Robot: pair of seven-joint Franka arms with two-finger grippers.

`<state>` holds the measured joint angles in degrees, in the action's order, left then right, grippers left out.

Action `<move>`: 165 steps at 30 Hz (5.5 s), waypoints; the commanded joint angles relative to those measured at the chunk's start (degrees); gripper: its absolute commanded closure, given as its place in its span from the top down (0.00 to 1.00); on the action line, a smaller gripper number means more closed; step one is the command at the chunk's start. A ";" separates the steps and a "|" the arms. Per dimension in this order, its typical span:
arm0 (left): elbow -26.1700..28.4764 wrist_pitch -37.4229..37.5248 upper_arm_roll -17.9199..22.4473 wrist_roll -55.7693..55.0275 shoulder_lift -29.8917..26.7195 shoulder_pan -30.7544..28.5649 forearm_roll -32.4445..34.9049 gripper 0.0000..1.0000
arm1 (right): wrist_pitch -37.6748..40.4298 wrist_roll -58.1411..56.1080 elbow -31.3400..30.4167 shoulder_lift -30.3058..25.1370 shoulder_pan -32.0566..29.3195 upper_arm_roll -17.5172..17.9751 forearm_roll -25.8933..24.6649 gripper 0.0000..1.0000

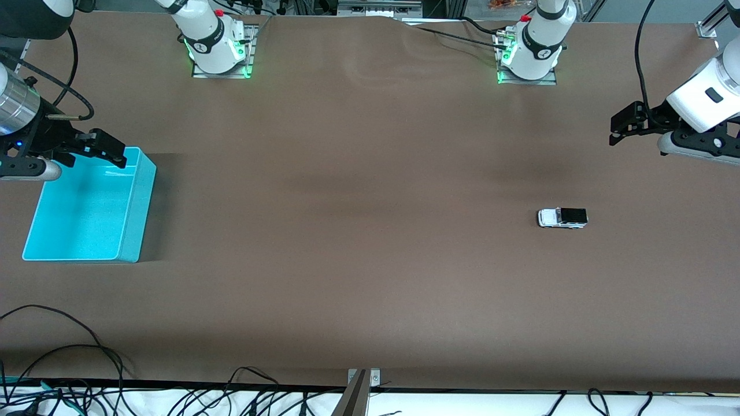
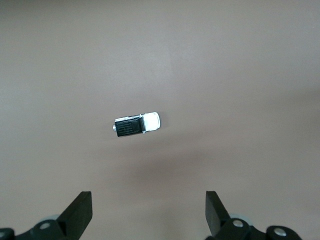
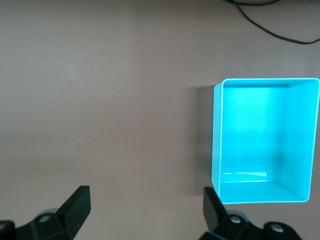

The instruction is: Wind and store white jeep toy

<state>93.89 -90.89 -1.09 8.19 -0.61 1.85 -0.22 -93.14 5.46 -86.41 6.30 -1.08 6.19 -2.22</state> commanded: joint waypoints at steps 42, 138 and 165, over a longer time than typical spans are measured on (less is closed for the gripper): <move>-1.96 1.51 -0.14 -0.37 0.70 0.34 -0.93 1.00 | 0.77 0.16 0.98 0.29 0.03 -0.13 0.64 1.00; 17.46 -38.91 0.21 87.87 26.72 -7.83 1.62 1.00 | 0.77 0.16 0.98 0.29 -0.06 -0.22 0.73 1.00; 26.25 -47.62 -1.02 89.46 24.87 -8.09 1.01 0.25 | 0.86 0.16 0.98 0.29 -0.06 -0.22 0.73 1.00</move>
<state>118.29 -137.94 -1.43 96.05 26.43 -5.62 0.24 -93.09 5.47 -86.41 6.35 -1.13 6.05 -2.12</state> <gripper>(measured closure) 0.251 0.000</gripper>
